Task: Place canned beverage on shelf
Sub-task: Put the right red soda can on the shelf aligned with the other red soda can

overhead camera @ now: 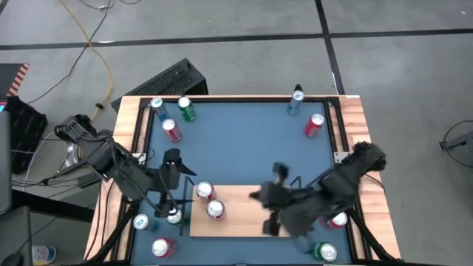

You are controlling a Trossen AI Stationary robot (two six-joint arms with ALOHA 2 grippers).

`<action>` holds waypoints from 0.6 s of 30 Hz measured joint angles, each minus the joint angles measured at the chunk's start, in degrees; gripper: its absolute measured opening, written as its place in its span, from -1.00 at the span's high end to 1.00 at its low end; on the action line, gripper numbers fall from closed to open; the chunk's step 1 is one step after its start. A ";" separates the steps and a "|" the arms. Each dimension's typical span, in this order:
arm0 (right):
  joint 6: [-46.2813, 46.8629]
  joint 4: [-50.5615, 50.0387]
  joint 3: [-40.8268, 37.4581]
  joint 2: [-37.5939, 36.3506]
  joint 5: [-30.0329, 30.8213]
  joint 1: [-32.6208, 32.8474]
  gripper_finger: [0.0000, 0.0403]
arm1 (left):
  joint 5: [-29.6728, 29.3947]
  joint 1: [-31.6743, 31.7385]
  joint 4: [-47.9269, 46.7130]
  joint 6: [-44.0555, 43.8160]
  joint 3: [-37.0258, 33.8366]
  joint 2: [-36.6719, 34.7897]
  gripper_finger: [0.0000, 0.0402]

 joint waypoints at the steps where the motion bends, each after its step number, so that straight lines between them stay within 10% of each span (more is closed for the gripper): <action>1: -0.54 0.55 -0.07 1.58 -1.58 -0.28 1.00 | -0.80 -0.36 -0.01 -0.61 0.00 -0.65 -0.75; 18: 6.06 4.29 -0.06 13.58 -9.11 -2.66 1.00 | -7.42 -1.90 -0.31 1.03 0.02 -9.41 -0.75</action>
